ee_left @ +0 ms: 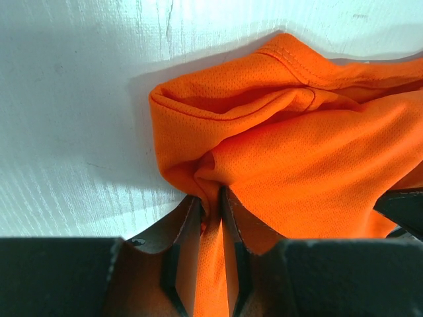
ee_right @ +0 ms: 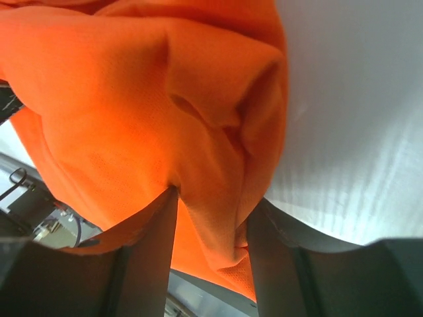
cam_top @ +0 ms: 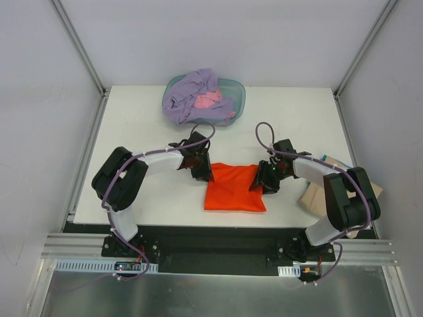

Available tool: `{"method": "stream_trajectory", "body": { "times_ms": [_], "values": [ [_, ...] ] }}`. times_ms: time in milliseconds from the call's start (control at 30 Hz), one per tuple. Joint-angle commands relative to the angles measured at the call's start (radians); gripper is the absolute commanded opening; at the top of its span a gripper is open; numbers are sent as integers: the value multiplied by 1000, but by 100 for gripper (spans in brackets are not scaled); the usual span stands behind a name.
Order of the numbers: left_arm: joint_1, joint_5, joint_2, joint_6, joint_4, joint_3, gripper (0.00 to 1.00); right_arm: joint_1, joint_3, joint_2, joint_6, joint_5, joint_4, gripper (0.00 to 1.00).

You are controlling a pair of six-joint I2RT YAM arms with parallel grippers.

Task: Fold and stack the t-shirts
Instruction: Put the neatly folded tshirt into the corner of the board with the right arm

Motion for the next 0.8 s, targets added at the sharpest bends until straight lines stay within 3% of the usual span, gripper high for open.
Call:
{"method": "stream_trajectory", "body": {
  "times_ms": [0, 233, 400, 433, 500, 533, 767],
  "values": [
    [9, -10, 38, 24, -25, -4, 17, 23, -30, 79, -60, 41, 84, 45],
    [12, -19, 30, 30, -25, -7, 16, 65, -1, 109, -71, 58, 79, 29],
    [13, -22, -5, 44, -25, -13, 20, 109, 37, 82, -81, 191, 9, 2],
    [13, -22, -11, 48, -28, -14, 30, 120, 55, 65, -85, 219, -3, 1],
    [13, -17, -34, 60, -35, -11, 41, 150, 79, 42, -80, 315, -57, 1],
    [15, -17, -45, 65, -35, -10, 52, 158, 103, 22, -75, 352, -80, 1],
    [15, -40, -199, 108, -58, -49, 93, 197, 184, -85, 7, 745, -397, 1]
  ]
}}
